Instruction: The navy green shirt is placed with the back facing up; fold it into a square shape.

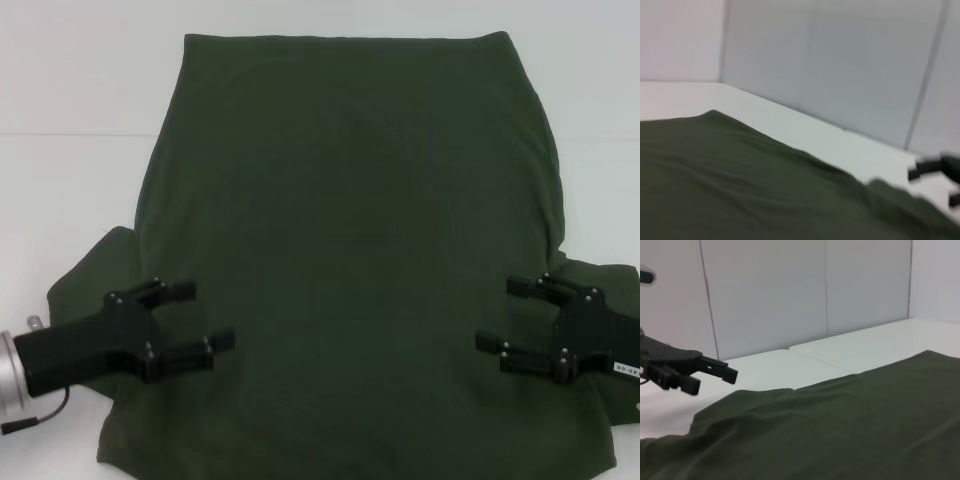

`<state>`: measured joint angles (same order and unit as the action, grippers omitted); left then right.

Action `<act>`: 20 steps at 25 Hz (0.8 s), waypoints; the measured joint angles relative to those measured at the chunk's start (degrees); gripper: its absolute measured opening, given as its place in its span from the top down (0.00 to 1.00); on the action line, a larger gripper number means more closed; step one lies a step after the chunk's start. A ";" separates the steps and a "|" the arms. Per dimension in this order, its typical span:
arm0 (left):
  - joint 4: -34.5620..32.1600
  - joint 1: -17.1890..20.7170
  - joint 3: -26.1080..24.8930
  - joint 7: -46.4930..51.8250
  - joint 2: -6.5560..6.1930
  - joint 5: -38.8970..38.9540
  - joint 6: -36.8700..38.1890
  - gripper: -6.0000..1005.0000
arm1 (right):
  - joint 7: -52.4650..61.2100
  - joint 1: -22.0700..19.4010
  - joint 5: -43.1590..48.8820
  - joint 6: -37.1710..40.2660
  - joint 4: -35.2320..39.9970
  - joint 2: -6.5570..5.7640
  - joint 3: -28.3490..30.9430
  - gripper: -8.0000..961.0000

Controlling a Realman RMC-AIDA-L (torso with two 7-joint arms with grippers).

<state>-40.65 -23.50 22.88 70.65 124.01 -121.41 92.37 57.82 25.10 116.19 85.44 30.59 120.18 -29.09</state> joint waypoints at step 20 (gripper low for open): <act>-8.40 -5.84 -7.04 54.18 -8.37 -13.99 2.12 0.10 | 1.07 0.30 0.34 0.17 0.45 -0.21 -0.52 0.05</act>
<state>-49.06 -29.34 15.83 124.83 115.63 -135.40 94.49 58.89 25.40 116.53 85.61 31.04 119.97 -29.62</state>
